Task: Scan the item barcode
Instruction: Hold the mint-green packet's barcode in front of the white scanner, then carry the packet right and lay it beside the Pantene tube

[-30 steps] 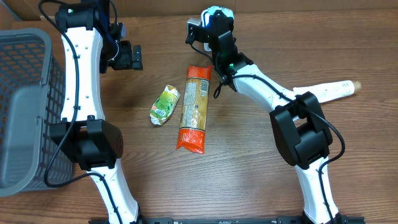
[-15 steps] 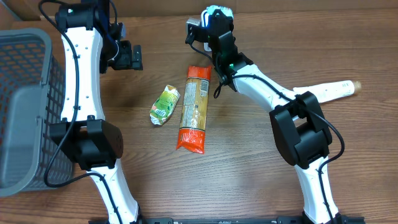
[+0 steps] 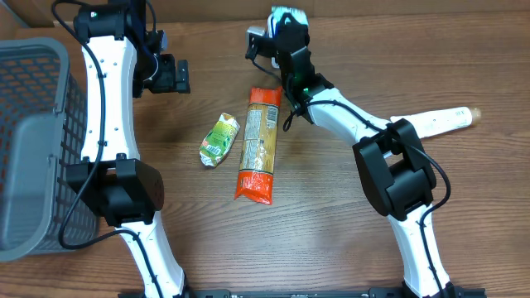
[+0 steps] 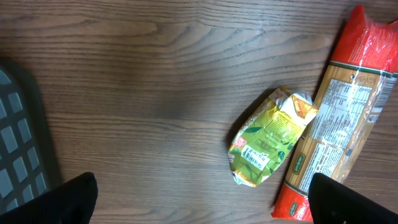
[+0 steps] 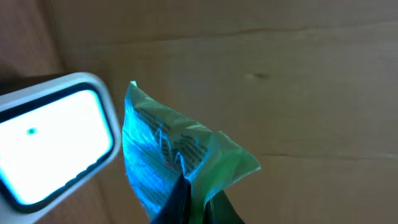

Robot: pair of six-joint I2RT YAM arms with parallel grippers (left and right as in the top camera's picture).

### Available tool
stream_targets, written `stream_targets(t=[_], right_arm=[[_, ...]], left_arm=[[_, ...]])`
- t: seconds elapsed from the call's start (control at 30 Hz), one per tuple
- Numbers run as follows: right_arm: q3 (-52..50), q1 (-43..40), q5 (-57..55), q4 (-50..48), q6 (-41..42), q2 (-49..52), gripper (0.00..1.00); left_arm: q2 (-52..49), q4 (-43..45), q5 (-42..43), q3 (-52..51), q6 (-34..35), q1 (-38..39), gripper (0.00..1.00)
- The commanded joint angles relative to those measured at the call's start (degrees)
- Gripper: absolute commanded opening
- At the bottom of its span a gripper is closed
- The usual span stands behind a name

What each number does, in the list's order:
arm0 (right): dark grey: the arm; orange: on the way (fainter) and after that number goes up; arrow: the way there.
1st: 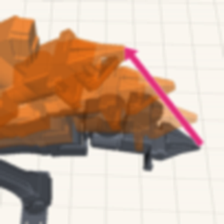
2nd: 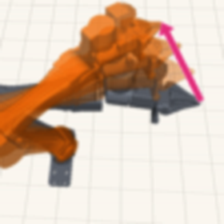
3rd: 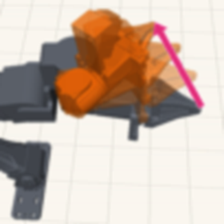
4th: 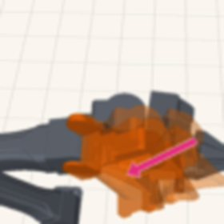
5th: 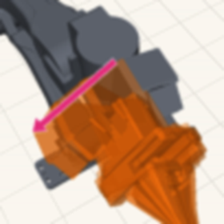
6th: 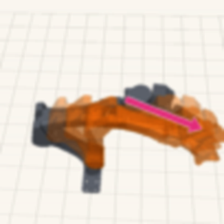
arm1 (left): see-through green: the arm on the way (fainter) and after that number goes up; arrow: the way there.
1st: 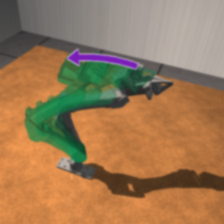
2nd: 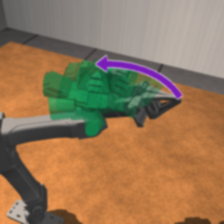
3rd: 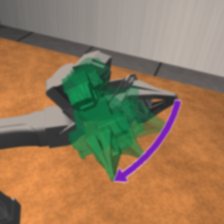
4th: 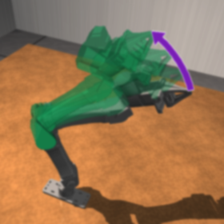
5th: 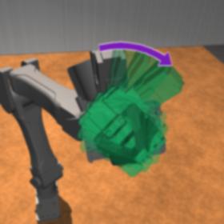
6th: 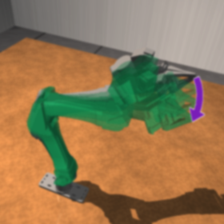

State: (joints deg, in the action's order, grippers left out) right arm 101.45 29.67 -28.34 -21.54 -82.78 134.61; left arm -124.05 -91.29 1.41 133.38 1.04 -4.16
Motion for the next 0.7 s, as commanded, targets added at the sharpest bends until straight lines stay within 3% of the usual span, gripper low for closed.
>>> stream_targets(t=[0.0, 0.17, 0.3, 0.37, 0.53, 0.57, 0.67], right_arm=[[1.27, 0.15, -2.49, -0.63, 0.04, -3.54, 0.04], [1.27, 1.92, -7.52, 4.87, 7.23, -10.23, 0.04], [1.27, 4.13, -8.87, 22.60, 20.74, -18.78, 0.04], [1.27, 4.87, -6.45, 32.61, 31.67, -23.54, 0.04], [1.27, 4.02, 13.64, 56.28, 55.54, -33.83, 0.04], [1.27, 1.79, 25.75, 64.81, 65.29, -37.18, 0.04], [1.27, -3.06, 39.52, 75.21, 69.51, -40.26, 0.04]], left_arm=[[-0.48, 0.07, -0.35, -0.15, -1.07, 0.11, 1.00], [-0.48, 0.07, -0.35, -0.15, -1.07, 0.11, 0.99], [-0.48, 0.07, -0.35, -0.15, -1.07, 0.11, 1.00], [-0.48, 0.09, -0.35, -0.15, -1.07, 0.11, 1.00], [-0.48, 0.07, -0.35, -0.15, -1.07, 0.11, 1.00], [-0.48, 0.07, -0.35, -0.15, -1.07, 0.11, 1.00], [-0.48, 0.07, -0.35, -0.15, -1.07, 0.11, 1.00]])
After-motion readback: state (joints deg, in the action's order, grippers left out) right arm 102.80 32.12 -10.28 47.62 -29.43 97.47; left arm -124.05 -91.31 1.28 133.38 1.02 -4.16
